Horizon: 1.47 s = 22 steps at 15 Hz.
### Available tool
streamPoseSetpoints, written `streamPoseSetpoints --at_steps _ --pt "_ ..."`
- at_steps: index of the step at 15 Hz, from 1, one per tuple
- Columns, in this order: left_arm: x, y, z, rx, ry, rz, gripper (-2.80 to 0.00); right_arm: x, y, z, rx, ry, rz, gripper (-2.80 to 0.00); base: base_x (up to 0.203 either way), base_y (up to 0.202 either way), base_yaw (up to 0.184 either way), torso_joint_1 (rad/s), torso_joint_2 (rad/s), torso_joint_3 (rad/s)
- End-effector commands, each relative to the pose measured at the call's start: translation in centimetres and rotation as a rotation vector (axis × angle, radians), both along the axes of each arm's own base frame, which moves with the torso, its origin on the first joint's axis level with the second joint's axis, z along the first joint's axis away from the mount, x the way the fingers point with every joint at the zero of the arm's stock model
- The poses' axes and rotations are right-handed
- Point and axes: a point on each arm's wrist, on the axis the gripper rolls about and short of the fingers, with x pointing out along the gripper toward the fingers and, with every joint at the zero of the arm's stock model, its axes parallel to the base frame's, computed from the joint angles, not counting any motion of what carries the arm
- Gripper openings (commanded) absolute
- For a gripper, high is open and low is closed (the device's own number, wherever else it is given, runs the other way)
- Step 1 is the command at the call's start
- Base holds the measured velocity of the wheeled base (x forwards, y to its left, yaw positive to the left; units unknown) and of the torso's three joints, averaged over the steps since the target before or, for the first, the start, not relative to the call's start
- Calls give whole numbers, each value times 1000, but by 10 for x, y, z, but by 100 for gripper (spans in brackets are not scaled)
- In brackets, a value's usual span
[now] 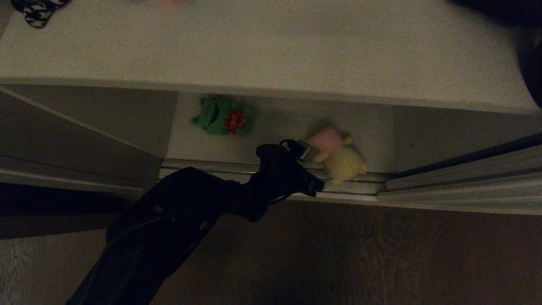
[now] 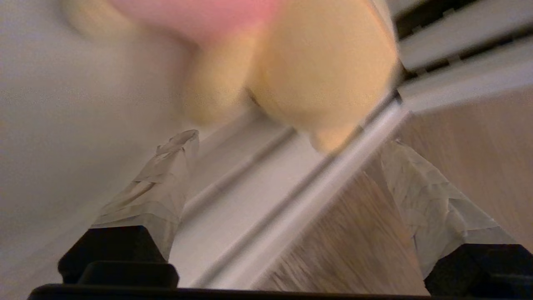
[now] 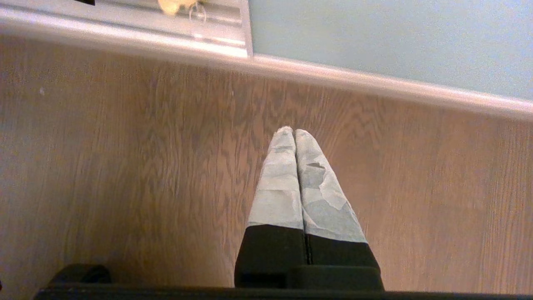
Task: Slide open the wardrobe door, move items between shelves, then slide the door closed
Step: Place the pink doll on the higher shelf
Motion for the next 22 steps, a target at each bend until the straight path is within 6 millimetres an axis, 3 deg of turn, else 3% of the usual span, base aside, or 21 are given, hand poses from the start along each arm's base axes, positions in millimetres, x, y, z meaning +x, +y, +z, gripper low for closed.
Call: streamPoseSetpoints --at_steps 1,7,9,14,22 --pt "4 3 1 -8 -4 7 0 0 0 0 0 1 1 -280 180 0 -6 -2 2 2" --pt "5 2 -5 45 -54 -11 0 0 0 0 0 1 1 -280 43 0 2 2 2 2" --pt "10 0 2 33 -86 -11 0 0 0 0 0 0 1 -280 0 0 0 0 0 0" --pt "16 -4 -21 106 -152 -77 0 0 0 0 0 1 1 -280 0 0 0 0 0 0" --pt "16 -3 -16 99 -159 -80 0 0 0 0 0 0 1 -280 0 0 0 0 0 0"
